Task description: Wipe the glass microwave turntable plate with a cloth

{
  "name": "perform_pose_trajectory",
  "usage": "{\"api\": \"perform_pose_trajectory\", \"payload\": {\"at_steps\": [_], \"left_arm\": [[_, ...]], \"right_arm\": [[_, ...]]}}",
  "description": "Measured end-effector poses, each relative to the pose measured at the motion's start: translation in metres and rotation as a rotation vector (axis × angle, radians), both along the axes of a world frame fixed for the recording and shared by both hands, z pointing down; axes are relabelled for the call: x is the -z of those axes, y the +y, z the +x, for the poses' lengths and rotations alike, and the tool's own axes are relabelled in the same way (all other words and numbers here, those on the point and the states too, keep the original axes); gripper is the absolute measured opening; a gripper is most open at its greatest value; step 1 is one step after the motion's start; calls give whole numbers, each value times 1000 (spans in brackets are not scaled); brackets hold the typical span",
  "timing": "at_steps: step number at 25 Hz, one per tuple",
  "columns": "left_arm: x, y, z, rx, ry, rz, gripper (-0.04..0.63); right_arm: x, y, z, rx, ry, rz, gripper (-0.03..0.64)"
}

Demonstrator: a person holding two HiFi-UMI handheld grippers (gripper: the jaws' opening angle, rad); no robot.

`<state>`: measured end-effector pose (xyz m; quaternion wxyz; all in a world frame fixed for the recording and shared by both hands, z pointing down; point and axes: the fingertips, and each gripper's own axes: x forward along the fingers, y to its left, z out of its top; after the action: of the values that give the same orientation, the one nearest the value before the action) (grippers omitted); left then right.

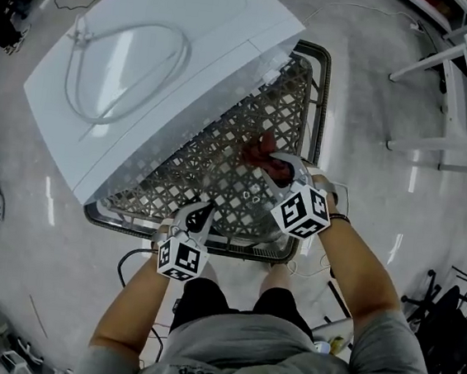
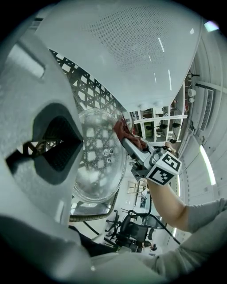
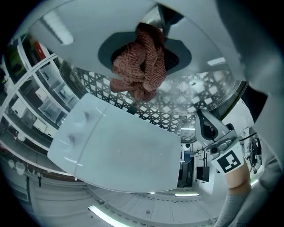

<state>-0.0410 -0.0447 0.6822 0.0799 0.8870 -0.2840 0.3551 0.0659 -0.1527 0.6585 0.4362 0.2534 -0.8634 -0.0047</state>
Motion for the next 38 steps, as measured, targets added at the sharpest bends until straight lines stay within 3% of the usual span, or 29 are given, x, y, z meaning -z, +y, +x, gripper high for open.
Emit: {"api": "perform_pose_trajectory", "payload": {"at_steps": [6,12,15,19,24,29,38], "left_arm": [[0,-1,1,7,-3,3,-2],[1,-1,1,16,-3,4,-2],[1,-1,1,15,-4,5,-2],[0,-2,1,14,-3,4,-2],[1,-1,2,11,0,4,-2],[0,-2,1,9,-1,2,-2],[-1,-2,-1,11,-1,4,-2]], "right_arm": [[5,11,46,-40,46,2,107],[10,13,44,-61,20,3,107],[26,20,18,-13,-68,9,107],[45,38,-48,112,-195,8,107],[46,47,-124,224,-244,12,107],[17,43,-148,258,-188,-15,107],[-6,46,-110,264,-84,-40,107]]}}
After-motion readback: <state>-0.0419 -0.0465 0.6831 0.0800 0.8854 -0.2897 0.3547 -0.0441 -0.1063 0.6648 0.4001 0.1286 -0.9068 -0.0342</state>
